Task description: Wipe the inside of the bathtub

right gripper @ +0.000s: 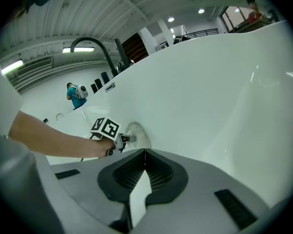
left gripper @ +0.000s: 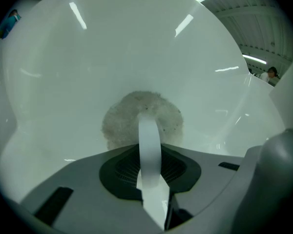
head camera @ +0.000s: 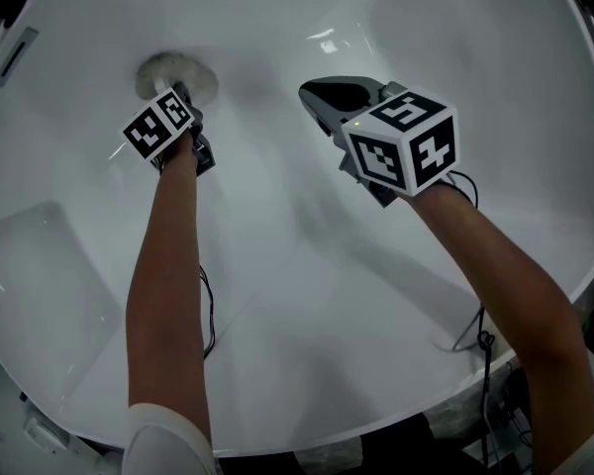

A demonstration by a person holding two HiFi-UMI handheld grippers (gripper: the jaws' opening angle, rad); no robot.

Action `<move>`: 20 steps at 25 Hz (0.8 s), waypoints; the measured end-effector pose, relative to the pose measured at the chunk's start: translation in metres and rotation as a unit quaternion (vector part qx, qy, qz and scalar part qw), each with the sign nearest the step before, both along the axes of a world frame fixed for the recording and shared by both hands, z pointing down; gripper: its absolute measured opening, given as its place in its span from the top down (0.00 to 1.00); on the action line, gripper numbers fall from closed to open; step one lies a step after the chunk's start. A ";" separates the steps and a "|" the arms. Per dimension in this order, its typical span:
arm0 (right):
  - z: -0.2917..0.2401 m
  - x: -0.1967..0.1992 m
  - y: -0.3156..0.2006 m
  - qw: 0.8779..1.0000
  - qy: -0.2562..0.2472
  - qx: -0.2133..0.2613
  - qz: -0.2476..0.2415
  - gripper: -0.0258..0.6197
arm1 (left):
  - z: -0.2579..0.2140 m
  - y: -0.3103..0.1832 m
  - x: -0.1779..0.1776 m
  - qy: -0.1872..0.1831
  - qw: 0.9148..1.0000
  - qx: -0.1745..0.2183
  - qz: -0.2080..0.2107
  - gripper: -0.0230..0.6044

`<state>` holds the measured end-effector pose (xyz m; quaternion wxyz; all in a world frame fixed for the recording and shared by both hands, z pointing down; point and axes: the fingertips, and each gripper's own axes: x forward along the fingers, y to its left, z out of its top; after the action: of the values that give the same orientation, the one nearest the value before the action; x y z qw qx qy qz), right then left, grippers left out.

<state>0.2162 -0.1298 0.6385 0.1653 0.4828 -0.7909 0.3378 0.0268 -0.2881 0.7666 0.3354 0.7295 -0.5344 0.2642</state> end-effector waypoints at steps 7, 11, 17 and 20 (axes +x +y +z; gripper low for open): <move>0.003 0.043 0.011 1.000 -0.004 -0.002 0.023 0.93 | 0.005 0.005 0.062 -0.002 0.999 -0.004 0.040 0.81; -0.001 0.064 0.015 0.999 -0.006 0.002 0.034 0.93 | 0.011 0.009 0.104 0.002 0.998 -0.005 0.068 0.81; 0.000 0.112 0.024 0.998 -0.006 0.001 0.067 0.93 | 0.019 0.016 0.190 -0.004 0.989 -0.005 0.147 0.81; -0.001 0.128 0.028 0.997 -0.005 0.002 0.081 0.93 | 0.020 0.015 0.222 -0.014 0.983 -0.006 0.182 0.81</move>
<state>0.3442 -0.1019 0.6372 0.1331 0.5438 -0.7506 0.3509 0.2487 -0.2727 0.7866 0.2786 0.8089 -0.3959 0.3337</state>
